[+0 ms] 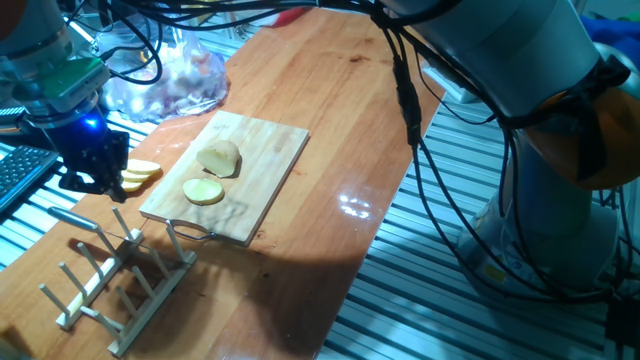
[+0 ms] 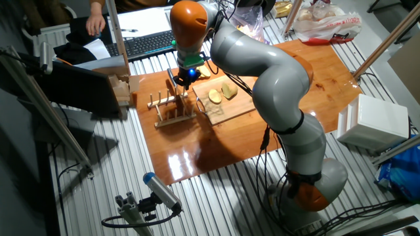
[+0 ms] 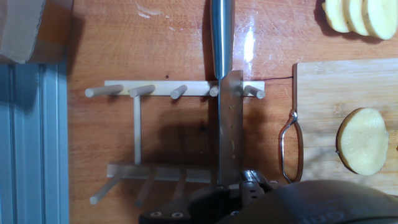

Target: Chop the potatoes

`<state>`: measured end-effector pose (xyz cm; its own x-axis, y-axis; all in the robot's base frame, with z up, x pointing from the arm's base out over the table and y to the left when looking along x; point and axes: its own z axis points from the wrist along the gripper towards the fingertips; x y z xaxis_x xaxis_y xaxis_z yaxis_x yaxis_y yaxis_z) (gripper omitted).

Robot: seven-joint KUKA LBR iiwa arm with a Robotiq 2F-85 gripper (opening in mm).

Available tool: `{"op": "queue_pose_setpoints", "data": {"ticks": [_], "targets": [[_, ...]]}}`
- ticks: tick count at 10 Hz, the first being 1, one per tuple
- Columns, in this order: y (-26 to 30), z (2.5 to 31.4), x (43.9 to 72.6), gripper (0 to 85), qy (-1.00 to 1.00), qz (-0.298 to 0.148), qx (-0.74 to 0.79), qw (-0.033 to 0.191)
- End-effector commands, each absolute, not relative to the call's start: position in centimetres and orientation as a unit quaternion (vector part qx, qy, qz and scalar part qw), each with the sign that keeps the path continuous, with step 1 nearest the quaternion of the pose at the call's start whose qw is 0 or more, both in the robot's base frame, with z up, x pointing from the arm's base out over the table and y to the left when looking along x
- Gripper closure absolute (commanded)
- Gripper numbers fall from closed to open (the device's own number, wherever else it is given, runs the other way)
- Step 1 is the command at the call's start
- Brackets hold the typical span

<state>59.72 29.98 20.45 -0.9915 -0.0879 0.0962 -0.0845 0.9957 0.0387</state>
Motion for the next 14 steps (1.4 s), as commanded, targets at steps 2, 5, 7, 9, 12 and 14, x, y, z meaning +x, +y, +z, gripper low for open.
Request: {"op": "queue_pose_setpoints", "data": {"ticks": [2, 5, 7, 9, 12, 14], "targets": [[29.98, 20.45, 59.72, 85.0, -0.998, -0.017, 0.043, 0.050], [29.98, 20.43, 59.74, 85.0, -0.998, -0.017, 0.043, 0.050], [29.99, 20.52, 59.62, 85.0, -0.998, -0.020, 0.041, 0.052], [29.96, 20.48, 59.65, 85.0, -0.998, -0.019, 0.040, 0.051], [30.00, 20.50, 59.63, 85.0, -0.998, -0.020, 0.040, 0.052], [30.02, 20.54, 59.61, 85.0, -0.998, -0.019, 0.040, 0.051]]}}
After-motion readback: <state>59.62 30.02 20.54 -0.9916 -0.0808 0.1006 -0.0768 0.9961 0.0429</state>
